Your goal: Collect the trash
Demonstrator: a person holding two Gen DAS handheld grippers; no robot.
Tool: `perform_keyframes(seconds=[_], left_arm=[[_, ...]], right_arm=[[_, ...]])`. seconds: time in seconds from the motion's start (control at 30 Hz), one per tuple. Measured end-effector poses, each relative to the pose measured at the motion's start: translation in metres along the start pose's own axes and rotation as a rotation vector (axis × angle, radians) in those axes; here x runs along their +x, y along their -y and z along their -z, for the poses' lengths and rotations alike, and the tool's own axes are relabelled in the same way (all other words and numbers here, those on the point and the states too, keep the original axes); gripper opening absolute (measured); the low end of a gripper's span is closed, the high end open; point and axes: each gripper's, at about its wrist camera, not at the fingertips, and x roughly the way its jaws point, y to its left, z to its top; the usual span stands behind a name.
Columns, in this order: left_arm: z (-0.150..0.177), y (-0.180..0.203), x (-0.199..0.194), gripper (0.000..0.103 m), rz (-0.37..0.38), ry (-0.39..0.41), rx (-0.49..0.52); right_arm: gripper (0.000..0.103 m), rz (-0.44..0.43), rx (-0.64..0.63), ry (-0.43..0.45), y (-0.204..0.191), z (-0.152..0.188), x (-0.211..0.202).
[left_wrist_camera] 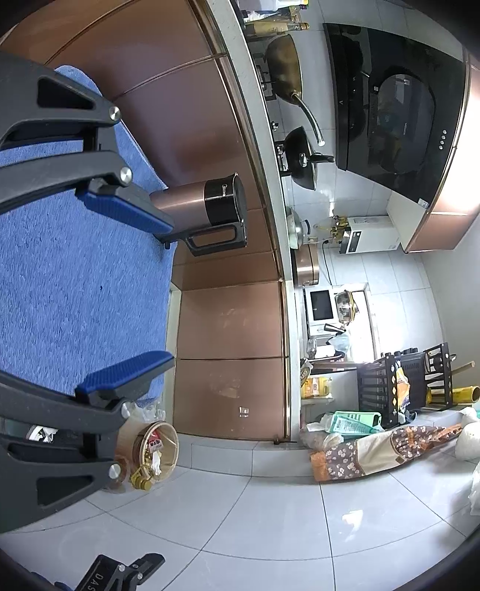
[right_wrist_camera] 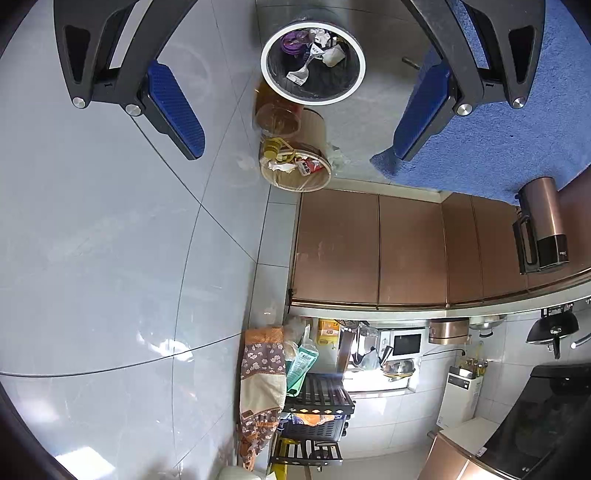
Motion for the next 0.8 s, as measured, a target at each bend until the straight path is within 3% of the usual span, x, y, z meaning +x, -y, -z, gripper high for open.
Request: perform_keyframes(seconds=[0.8], left_arm=[[0.0070, -0.0092, 0.0022, 0.065, -0.007, -0.032, -0.003]], right_arm=[[0.103, -0.005, -0.025, -0.015, -0.0087, 0.0004, 0.0015]])
